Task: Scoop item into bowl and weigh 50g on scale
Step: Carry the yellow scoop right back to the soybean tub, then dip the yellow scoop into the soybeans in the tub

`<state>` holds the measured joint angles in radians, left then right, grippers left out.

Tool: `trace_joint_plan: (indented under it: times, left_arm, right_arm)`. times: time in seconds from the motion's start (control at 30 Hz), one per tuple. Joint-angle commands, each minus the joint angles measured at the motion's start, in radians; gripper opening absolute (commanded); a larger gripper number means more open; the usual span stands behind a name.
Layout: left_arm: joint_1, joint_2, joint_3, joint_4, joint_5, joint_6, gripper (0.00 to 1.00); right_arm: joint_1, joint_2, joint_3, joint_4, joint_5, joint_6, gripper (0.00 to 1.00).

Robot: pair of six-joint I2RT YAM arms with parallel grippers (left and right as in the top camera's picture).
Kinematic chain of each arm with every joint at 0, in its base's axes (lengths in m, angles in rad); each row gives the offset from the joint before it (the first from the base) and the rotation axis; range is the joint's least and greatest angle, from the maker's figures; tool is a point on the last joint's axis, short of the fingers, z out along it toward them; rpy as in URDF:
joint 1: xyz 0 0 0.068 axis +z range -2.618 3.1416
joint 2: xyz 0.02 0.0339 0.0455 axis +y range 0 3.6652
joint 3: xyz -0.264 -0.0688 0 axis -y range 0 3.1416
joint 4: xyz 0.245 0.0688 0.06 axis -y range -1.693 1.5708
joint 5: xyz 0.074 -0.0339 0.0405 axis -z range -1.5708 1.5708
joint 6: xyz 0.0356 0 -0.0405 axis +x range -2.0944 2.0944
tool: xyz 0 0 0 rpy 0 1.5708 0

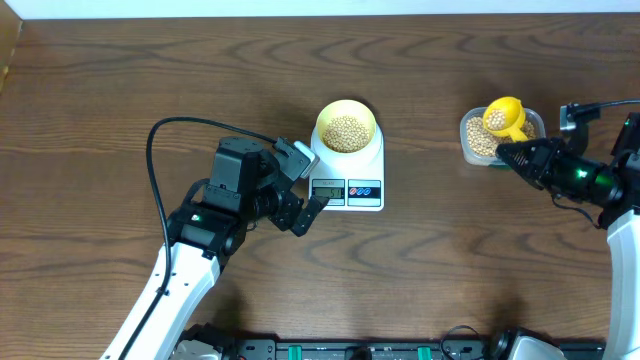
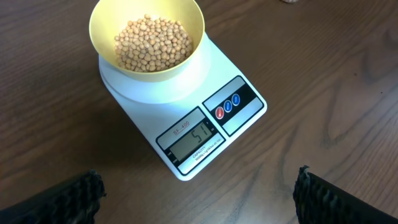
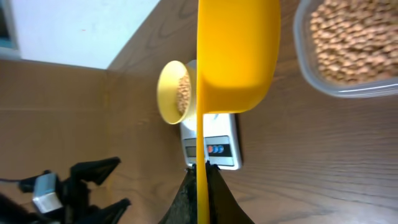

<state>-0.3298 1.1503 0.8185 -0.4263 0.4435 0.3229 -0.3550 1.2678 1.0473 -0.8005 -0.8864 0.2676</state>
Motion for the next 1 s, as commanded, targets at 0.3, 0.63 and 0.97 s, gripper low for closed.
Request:
trace_joint_plan:
  times: [0.3, 0.63, 0.97]
  left_arm:
    - [0.003, 0.006, -0.011, -0.003, 0.009, 0.021, 1.00]
    - [0.003, 0.006, -0.011, -0.003, 0.009, 0.020, 1.00]
    - [0.003, 0.006, -0.011, -0.003, 0.009, 0.021, 1.00]
  right_arm:
    - [-0.004, -0.006, 0.003, -0.005, 0.246, -0.062, 0.01]
    - [-0.003, -0.006, 0.003, -0.008, 0.373, -0.088, 0.01]
    - [-0.003, -0.006, 0.003, -0.090, 0.481, -0.169, 0.01]
